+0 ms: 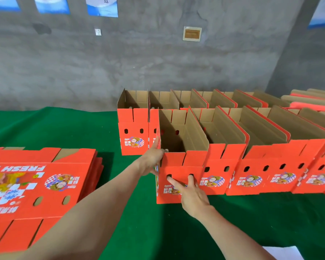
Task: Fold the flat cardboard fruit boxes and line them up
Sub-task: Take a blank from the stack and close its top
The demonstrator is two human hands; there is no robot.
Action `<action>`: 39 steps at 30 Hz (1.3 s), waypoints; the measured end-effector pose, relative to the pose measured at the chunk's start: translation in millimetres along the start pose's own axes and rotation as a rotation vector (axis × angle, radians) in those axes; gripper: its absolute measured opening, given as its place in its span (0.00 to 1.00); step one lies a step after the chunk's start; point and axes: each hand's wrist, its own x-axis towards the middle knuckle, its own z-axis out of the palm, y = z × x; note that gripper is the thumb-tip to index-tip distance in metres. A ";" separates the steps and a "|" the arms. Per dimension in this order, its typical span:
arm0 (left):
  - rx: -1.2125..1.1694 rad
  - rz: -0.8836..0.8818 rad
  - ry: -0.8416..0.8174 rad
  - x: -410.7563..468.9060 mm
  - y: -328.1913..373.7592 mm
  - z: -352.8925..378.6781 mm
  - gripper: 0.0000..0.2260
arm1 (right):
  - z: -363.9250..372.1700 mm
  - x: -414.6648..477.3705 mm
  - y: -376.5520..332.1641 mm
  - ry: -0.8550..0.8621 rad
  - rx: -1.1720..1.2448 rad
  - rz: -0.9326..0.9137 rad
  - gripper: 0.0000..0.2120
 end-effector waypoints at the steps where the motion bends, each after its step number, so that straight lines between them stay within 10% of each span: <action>1: -0.035 -0.046 -0.022 4.9 -1.9 2.9 0.24 | 0.2 3.8 2.9 0.004 0.002 -0.003 0.45; 13: -0.280 -0.034 -0.010 25.6 -13.4 23.7 0.12 | -4.2 6.0 32.1 0.296 -0.207 -0.120 0.45; 29: -0.077 0.033 -0.228 54.5 24.0 110.5 0.30 | -15.4 3.8 119.2 0.313 -0.273 0.058 0.39; 39: 0.136 0.470 -0.061 39.1 37.5 118.7 0.20 | -16.7 -0.5 158.0 0.219 -0.269 0.119 0.32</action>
